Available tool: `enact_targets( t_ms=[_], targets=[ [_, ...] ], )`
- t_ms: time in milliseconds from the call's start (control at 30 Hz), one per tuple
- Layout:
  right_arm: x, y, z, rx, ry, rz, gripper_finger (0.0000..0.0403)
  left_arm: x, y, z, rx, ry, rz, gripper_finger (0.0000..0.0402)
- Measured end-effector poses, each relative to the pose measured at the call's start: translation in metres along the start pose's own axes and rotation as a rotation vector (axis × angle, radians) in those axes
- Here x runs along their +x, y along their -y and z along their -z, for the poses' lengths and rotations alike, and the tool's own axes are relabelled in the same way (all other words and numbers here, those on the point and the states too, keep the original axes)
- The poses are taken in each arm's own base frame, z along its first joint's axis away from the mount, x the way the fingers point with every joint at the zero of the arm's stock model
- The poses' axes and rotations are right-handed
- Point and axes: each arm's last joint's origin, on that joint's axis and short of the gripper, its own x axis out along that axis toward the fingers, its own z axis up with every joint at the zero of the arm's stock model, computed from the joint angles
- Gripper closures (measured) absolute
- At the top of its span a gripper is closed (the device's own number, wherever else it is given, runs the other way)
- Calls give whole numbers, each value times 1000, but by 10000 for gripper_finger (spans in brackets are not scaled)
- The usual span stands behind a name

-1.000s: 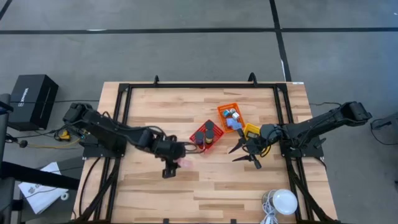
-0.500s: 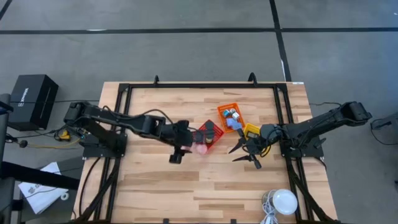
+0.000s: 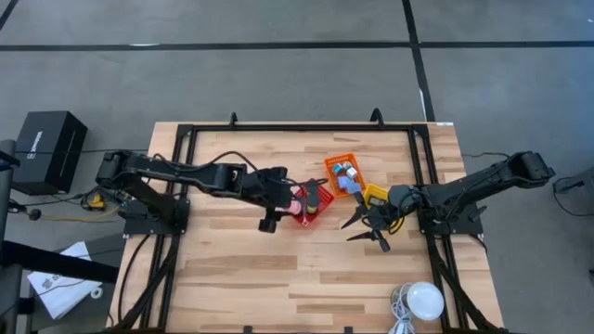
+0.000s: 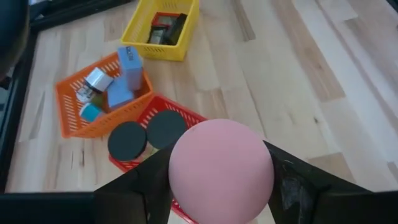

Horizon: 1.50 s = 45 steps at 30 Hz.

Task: Pick & Place Office items
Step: Put the pink hourglass into the red bin

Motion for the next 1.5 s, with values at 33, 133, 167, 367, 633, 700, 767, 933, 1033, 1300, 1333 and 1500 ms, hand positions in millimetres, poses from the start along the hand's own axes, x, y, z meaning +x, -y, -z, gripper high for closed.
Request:
enact_targets(
  t_ms=[33,133,167,367,633,700,767,933,1033,1300,1333,1500],
  targets=[
    [0,0,0,0,0,0,242,1,0,1,-2,3,-2,201],
    [0,0,0,0,0,-1,241,4,1,2,-2,18,-8,209],
    [0,0,0,0,0,-1,241,4,2,0,-3,35,-10,210],
    [0,0,0,0,0,-1,244,3,9,-7,6,99,3,201],
    [0,0,0,0,-2,-2,241,33,17,-3,-17,61,-1,209],
    [0,0,0,1,-4,-2,242,44,19,0,8,37,0,203],
    [0,0,0,1,-5,-1,243,52,20,3,26,14,4,200],
    [0,0,1,1,-7,-2,242,65,18,9,23,-19,1,209],
    [0,0,1,1,-7,-2,241,69,14,11,11,-30,-7,204],
    [0,0,1,1,-7,-2,244,81,14,17,12,-62,15,203],
    [0,0,1,1,-7,-2,243,82,15,18,12,-63,22,205],
    [0,0,1,2,-8,-2,241,81,14,17,11,-58,24,184]
  ],
)
